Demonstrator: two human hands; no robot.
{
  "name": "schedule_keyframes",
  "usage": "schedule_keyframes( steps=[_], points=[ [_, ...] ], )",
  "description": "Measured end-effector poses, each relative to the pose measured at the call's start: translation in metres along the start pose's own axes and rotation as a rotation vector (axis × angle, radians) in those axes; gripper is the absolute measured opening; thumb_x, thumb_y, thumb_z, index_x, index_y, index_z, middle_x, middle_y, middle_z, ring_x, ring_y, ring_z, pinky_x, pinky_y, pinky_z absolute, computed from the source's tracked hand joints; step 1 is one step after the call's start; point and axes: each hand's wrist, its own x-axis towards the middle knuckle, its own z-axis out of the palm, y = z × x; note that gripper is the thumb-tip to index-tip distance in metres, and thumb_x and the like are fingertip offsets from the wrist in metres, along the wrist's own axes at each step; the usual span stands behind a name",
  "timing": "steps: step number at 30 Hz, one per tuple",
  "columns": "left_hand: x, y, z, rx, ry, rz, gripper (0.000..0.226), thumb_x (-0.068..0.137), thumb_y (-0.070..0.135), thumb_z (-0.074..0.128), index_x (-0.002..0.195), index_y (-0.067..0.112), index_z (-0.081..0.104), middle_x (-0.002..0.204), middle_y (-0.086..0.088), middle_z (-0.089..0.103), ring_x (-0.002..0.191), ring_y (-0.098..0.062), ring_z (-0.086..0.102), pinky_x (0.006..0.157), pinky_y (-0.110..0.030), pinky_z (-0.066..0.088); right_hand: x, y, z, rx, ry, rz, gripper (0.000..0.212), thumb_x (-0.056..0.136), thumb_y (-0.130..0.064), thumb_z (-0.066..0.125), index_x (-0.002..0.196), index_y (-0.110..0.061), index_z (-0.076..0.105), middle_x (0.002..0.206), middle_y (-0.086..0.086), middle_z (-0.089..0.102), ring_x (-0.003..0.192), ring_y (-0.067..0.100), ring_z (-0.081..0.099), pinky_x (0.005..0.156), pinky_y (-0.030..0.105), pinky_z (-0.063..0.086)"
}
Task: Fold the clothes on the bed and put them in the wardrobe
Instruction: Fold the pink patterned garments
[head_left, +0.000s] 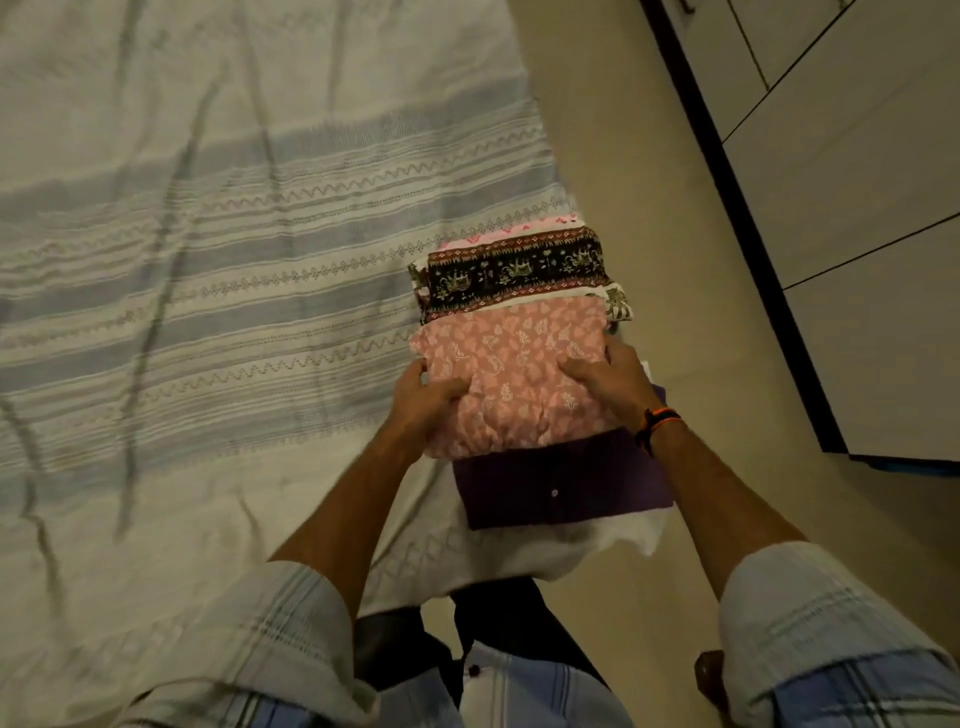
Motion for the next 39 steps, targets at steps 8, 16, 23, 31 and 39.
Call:
schedule_keyframes(
  steps=[8, 16, 23, 31, 39],
  points=[
    [0.060, 0.048, 0.036, -0.069, 0.043, 0.070, 0.058, 0.084, 0.021, 0.075, 0.135, 0.018, 0.049, 0.125, -0.002, 0.062, 0.106, -0.022, 0.065, 0.086, -0.046, 0.058, 0.075, -0.038, -0.027, 0.005, -0.011, -0.074, 0.036, 0.086, -0.015, 0.075, 0.119, -0.012, 0.060, 0.113, 0.000, 0.067, 0.096, 0.010, 0.066, 0.079, 0.023, 0.056],
    [0.125, 0.060, 0.040, 0.166, 0.245, -0.050, 0.058, 0.078, 0.012, 0.072, 0.131, 0.007, 0.047, 0.122, -0.010, 0.061, 0.104, -0.025, 0.062, 0.080, -0.038, 0.056, 0.145, -0.040, -0.029, -0.479, 0.212, -0.021, 0.067, 0.086, -0.035, 0.074, 0.139, -0.006, 0.045, 0.130, 0.012, 0.059, 0.118, 0.031, 0.056, 0.099, 0.039, 0.046],
    [0.120, 0.057, 0.075, 0.908, 0.302, 0.561, 0.070, 0.092, 0.038, 0.060, 0.148, 0.007, 0.033, 0.153, -0.014, 0.032, 0.141, -0.027, 0.032, 0.116, -0.040, 0.032, 0.156, -0.018, 0.009, -1.020, 0.075, -0.372, 0.066, 0.094, -0.045, 0.057, 0.146, -0.011, 0.038, 0.153, 0.015, 0.036, 0.140, 0.033, 0.032, 0.113, 0.048, 0.031],
    [0.189, 0.006, 0.094, 1.238, 0.000, 0.473, 0.088, 0.089, 0.075, 0.017, 0.155, 0.025, -0.013, 0.156, -0.013, -0.034, 0.142, -0.028, -0.035, 0.118, -0.054, -0.013, 0.200, 0.034, 0.025, -1.261, -0.028, -0.523, 0.074, 0.099, -0.061, 0.028, 0.158, -0.022, 0.010, 0.165, 0.014, 0.002, 0.152, 0.030, 0.003, 0.123, 0.048, 0.007],
    [0.220, -0.021, 0.094, 1.219, 0.070, 0.540, 0.091, 0.087, 0.078, 0.023, 0.153, 0.031, -0.019, 0.156, -0.011, -0.034, 0.144, -0.027, -0.033, 0.115, -0.053, -0.018, 0.224, 0.063, 0.029, -1.241, 0.036, -0.603, 0.075, 0.097, -0.066, 0.030, 0.158, -0.023, 0.016, 0.165, 0.012, 0.003, 0.153, 0.027, 0.000, 0.122, 0.049, 0.011]
  ],
)
